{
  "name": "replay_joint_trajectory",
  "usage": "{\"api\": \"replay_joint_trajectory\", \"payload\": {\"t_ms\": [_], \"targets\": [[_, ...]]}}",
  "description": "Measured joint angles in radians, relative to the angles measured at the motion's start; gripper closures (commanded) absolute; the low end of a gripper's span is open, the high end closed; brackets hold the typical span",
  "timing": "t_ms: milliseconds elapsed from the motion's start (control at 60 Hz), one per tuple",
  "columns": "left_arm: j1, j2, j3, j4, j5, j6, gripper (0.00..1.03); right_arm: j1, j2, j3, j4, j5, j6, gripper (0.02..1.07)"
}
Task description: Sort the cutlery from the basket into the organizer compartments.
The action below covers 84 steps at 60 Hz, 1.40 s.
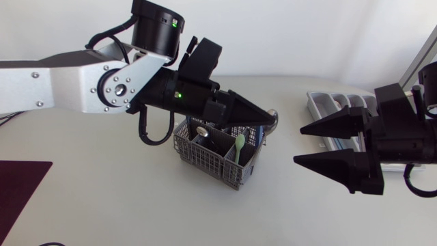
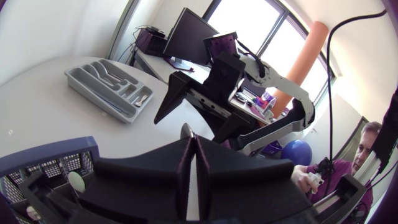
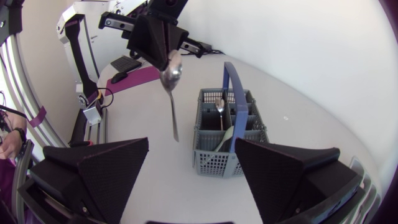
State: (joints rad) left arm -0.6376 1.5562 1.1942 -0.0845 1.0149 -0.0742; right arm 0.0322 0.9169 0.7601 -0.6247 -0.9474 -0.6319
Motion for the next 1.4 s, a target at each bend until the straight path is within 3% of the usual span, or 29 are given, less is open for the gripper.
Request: {"api": "replay_joint_trajectory", "payload": {"t_ms": [467,583,800,1067,1183,1350,1400], "targets": [[-0.027,0.024,0.010,0.042,0.081,-0.095,1.00,0.159,0.057,-0.002,0.118,-0.021,0.080,0.22],[-0.035,0.024,0.010,0.045,0.085,-0.109,1.00,0.177,0.071,-0.002,0.128,-0.031,0.090,0.31],[-0.039,0.030,0.010,0.058,0.088,-0.110,1.00,0.192,0.079,-0.002,0.128,-0.072,0.098,0.62],[-0.039,0.031,0.010,0.061,0.088,-0.113,1.00,0.195,0.079,-0.002,0.128,-0.083,0.102,0.82],[-0.040,0.031,0.010,0.067,0.088,-0.113,1.00,0.195,0.079,-0.002,0.127,-0.089,0.108,1.00],[-0.040,0.031,0.010,0.068,0.096,-0.117,1.00,0.195,0.076,-0.002,0.127,-0.089,0.109,1.01],[-0.040,0.031,0.009,0.068,0.100,-0.117,0.94,0.195,0.074,-0.002,0.127,-0.089,0.113,1.01]]}}
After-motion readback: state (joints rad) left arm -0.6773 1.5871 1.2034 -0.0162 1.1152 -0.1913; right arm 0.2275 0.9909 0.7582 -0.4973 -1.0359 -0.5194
